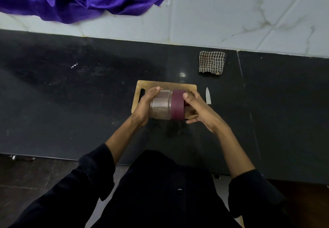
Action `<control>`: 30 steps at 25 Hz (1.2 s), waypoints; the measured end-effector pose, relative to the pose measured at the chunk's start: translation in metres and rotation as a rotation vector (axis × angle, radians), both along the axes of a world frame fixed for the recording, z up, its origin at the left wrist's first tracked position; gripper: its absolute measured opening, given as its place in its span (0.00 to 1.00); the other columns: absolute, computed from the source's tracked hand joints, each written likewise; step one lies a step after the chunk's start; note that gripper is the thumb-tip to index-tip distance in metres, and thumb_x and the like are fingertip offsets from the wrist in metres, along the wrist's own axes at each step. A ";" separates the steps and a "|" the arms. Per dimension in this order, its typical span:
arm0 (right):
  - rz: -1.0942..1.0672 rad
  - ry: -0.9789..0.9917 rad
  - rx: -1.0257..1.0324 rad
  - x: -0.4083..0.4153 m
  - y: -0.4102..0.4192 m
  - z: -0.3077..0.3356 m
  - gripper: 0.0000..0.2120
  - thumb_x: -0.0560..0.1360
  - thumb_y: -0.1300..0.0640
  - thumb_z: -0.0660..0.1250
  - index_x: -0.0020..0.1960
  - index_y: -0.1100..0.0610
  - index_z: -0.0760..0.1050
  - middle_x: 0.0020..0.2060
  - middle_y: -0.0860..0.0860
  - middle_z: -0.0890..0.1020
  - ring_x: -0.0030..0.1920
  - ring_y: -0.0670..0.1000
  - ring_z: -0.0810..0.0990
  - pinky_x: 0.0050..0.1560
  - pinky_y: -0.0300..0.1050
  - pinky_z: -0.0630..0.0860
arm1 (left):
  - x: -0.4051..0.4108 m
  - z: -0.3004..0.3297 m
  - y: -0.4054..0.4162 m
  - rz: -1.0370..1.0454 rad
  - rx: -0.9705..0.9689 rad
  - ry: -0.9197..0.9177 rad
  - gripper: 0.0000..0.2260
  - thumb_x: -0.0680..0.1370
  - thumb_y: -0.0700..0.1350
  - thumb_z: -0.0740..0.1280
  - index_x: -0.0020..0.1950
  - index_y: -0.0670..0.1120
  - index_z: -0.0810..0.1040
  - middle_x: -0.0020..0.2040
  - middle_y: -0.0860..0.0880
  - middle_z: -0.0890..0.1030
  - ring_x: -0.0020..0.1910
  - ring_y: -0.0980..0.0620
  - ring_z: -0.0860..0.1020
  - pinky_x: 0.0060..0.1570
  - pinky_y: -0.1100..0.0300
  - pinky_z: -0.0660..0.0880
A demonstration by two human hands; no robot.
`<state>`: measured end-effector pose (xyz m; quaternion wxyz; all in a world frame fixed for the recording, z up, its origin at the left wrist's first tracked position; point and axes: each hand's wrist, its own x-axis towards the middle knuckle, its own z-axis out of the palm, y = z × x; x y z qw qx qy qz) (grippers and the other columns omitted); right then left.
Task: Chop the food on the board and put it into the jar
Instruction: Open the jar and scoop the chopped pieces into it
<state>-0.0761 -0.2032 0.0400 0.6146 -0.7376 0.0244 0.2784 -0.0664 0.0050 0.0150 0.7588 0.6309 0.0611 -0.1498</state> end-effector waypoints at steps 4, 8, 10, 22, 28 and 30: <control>0.018 -0.070 -0.033 -0.001 -0.004 -0.001 0.32 0.73 0.45 0.71 0.72 0.40 0.61 0.66 0.51 0.72 0.59 0.54 0.79 0.47 0.46 0.82 | 0.002 0.002 -0.004 -0.019 -0.006 -0.001 0.19 0.77 0.57 0.61 0.56 0.42 0.76 0.52 0.43 0.79 0.51 0.43 0.78 0.50 0.49 0.76; -0.025 -0.178 -0.020 -0.009 -0.023 0.003 0.35 0.72 0.58 0.74 0.71 0.38 0.61 0.63 0.42 0.67 0.60 0.48 0.73 0.44 0.38 0.80 | 0.004 -0.001 -0.005 0.036 -0.065 0.046 0.15 0.80 0.53 0.59 0.56 0.44 0.78 0.48 0.47 0.82 0.48 0.47 0.81 0.47 0.51 0.76; -0.101 -0.211 -0.106 -0.014 -0.038 -0.002 0.38 0.71 0.57 0.75 0.73 0.41 0.59 0.63 0.42 0.67 0.60 0.45 0.72 0.48 0.35 0.75 | 0.004 -0.005 -0.007 0.062 -0.081 0.069 0.13 0.81 0.51 0.59 0.54 0.45 0.78 0.45 0.48 0.83 0.46 0.49 0.81 0.46 0.51 0.77; -0.405 -0.089 -0.796 -0.049 -0.125 -0.049 0.43 0.68 0.53 0.77 0.77 0.46 0.58 0.72 0.58 0.61 0.70 0.64 0.62 0.70 0.60 0.65 | 0.007 -0.015 -0.057 -0.179 -0.068 0.201 0.23 0.77 0.57 0.63 0.62 0.41 0.76 0.55 0.42 0.81 0.56 0.41 0.79 0.56 0.39 0.75; -0.361 -0.099 -0.897 -0.042 -0.131 -0.053 0.40 0.69 0.50 0.76 0.76 0.47 0.60 0.73 0.57 0.62 0.69 0.64 0.62 0.69 0.61 0.65 | 0.011 -0.012 -0.092 -0.295 -0.012 0.210 0.19 0.78 0.57 0.61 0.57 0.44 0.81 0.50 0.45 0.82 0.50 0.45 0.80 0.53 0.41 0.76; -0.341 -0.099 -0.928 -0.041 -0.131 -0.054 0.42 0.68 0.49 0.77 0.76 0.47 0.60 0.73 0.57 0.62 0.70 0.64 0.62 0.69 0.61 0.65 | 0.012 -0.013 -0.096 -0.313 -0.019 0.214 0.19 0.79 0.57 0.60 0.57 0.45 0.81 0.50 0.45 0.82 0.49 0.46 0.80 0.49 0.45 0.79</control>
